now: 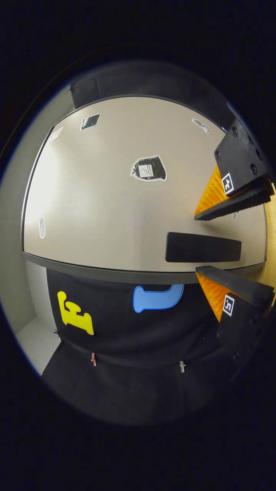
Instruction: Open the shoe cabinet door, grab the shoes and put them into the shoe cabinet, then close the shoe cabinet door.
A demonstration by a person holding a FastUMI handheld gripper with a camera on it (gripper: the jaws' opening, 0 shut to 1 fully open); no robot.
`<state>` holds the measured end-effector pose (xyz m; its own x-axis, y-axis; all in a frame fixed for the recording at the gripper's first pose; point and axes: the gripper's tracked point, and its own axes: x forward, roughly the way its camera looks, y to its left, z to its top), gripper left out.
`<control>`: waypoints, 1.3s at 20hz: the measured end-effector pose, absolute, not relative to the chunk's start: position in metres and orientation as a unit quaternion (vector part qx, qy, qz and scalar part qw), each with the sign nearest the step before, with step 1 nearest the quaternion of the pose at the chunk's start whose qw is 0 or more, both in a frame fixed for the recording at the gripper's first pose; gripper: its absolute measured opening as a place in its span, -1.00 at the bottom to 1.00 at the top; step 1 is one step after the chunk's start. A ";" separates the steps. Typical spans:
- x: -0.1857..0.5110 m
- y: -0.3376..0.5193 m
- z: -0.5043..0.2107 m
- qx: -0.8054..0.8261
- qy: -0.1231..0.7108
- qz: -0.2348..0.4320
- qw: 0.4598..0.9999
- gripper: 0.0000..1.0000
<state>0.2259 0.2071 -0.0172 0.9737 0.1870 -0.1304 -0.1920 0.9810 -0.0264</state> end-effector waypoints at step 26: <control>0.160 0.199 -0.004 0.028 0.088 0.178 0.980 -0.74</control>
<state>0.1596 0.1994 -0.0035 0.9216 0.3529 -0.1616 -0.3430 0.9353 0.0869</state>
